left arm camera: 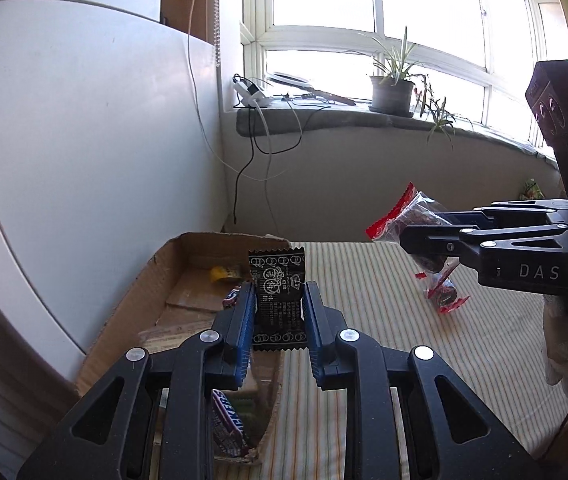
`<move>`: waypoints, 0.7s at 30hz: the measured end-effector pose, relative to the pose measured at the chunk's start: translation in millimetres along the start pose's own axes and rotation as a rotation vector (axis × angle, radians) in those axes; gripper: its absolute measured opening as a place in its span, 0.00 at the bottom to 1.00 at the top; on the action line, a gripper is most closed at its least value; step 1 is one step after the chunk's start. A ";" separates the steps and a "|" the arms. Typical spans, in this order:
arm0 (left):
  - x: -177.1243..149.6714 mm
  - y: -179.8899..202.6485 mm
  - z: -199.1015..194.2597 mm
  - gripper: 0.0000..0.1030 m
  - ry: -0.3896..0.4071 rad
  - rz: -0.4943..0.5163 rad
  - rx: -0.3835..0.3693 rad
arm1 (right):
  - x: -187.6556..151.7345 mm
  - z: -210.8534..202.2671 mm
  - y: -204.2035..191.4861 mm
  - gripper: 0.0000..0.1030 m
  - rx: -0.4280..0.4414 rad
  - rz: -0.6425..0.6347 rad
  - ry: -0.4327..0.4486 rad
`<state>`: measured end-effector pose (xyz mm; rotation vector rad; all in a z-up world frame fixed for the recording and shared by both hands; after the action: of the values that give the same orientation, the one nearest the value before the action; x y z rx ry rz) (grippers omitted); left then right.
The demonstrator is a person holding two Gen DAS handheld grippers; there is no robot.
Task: Organize snacks
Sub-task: 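Carry the black packet and clear treat bag toward the cardboard box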
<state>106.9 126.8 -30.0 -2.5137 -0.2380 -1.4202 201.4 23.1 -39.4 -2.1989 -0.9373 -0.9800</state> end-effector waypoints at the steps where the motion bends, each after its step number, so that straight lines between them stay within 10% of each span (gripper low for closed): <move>1: -1.3 -3.9 2.3 0.21 -0.004 -0.005 0.007 | 4.1 6.0 -1.2 0.33 0.004 -0.003 -0.003; 21: -22.3 -88.1 35.3 0.21 -0.072 -0.082 0.147 | 49.3 116.3 -21.4 0.33 0.081 -0.053 -0.078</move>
<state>101.5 220.8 -55.2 -2.4624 -0.4473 -1.2923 256.2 136.3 -64.0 -2.1681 -1.0565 -0.8706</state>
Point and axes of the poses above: each gripper's, at about its wrist camera, not at the fingertips, and z roughly the way its jaws point, y to its right, x to its top, the point moved 2 cm from there along z, roughly the way its jaws point, and after that the axes turned 14 degrees about x, right-handed, at the moved point
